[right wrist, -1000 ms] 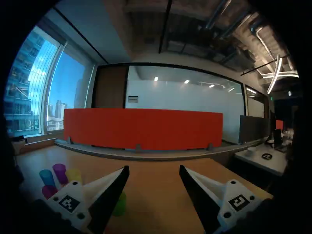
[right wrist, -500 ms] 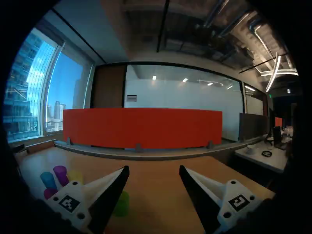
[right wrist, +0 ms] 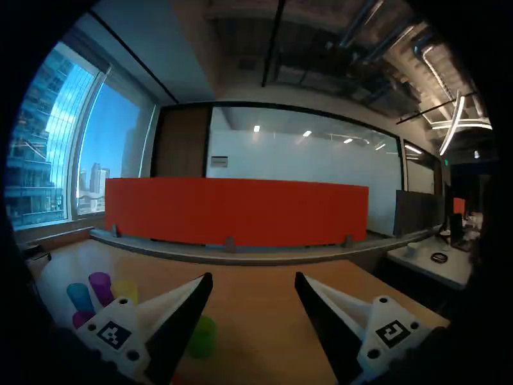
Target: Pour water
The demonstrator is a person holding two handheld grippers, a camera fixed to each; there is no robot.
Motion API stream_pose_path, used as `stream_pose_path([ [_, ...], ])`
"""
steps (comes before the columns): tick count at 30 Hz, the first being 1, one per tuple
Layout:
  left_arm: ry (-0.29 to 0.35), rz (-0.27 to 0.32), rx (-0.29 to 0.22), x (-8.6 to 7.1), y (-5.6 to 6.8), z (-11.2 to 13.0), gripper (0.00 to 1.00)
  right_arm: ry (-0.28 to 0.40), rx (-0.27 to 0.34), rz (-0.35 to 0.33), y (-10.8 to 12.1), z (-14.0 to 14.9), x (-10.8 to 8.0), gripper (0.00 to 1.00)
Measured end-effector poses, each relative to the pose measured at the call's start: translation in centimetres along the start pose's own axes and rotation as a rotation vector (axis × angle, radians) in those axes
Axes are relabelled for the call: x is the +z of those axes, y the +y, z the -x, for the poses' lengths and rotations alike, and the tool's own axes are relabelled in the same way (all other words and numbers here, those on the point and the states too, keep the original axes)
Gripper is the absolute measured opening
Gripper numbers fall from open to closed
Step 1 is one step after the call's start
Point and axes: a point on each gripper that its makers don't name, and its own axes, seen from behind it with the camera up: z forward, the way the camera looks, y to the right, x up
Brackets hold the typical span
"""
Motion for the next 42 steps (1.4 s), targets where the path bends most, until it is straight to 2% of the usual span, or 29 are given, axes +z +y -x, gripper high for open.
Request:
stream_pose_path([
  [20, -0.058, 0.019, -0.001, 0.5, 0.5, 1.5, 0.98, 0.008, -0.008, 0.002, 0.1, -0.6, -0.4, 0.99],
  [29, -0.061, 0.021, 0.000, 0.6, 0.5, 1.6, 0.99, 0.017, -0.009, -0.002, 0.3, -0.9, -0.5, 0.99],
  [42, -0.062, 0.021, 0.001, 0.6, 0.4, 1.6, 0.98, 0.038, -0.041, -0.029, 0.6, -0.4, -1.2, 0.99],
])
